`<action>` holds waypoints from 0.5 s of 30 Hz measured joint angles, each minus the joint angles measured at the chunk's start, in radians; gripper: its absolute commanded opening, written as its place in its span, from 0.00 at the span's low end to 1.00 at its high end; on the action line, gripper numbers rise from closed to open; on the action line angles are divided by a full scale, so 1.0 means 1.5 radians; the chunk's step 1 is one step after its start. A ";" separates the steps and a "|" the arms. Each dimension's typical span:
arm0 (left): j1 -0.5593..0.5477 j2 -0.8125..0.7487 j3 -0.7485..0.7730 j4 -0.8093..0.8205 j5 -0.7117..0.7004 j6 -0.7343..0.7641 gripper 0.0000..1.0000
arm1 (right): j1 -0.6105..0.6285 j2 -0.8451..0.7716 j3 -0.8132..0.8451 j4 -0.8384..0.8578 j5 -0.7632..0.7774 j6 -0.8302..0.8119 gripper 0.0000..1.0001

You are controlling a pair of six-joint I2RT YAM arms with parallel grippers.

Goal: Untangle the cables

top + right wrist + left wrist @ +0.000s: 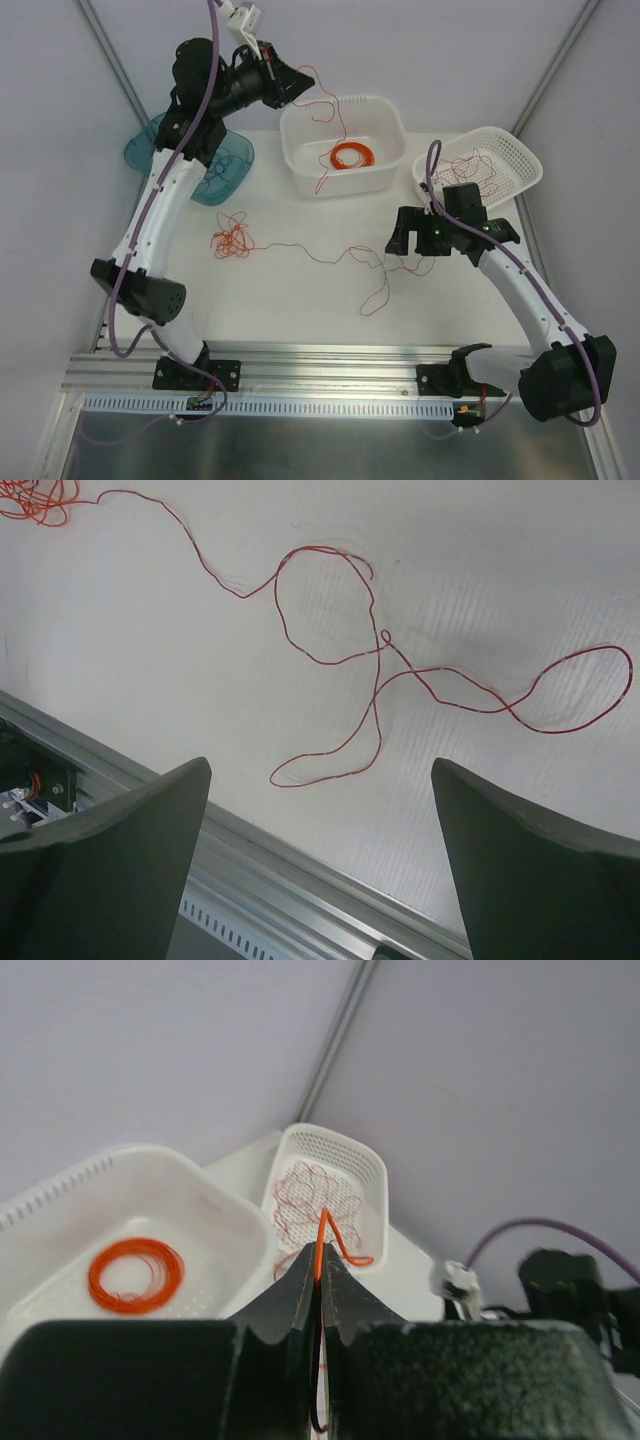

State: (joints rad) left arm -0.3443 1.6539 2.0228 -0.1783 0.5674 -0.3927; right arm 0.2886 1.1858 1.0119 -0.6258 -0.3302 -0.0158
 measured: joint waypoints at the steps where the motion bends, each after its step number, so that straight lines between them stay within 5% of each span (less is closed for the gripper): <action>1: 0.004 0.040 0.044 -0.002 -0.003 0.002 0.01 | 0.000 -0.011 0.000 -0.001 0.003 0.000 0.98; 9: 0.030 0.274 0.228 0.016 -0.059 0.021 0.01 | 0.003 -0.052 0.000 -0.009 0.006 -0.002 0.99; 12: 0.033 0.330 0.229 0.024 -0.079 0.034 0.30 | 0.003 -0.057 0.000 -0.012 0.006 -0.003 0.99; 13: 0.034 0.347 0.226 0.026 -0.088 0.039 0.56 | 0.003 -0.059 0.000 -0.013 0.006 -0.003 0.99; 15: 0.034 0.368 0.211 0.028 -0.095 0.048 0.79 | 0.003 -0.062 0.000 -0.016 0.006 -0.003 0.99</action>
State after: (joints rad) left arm -0.2928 2.2059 2.3398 -0.1364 0.4244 -0.3214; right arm 0.2935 1.0927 1.0122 -0.6495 -0.3206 -0.0200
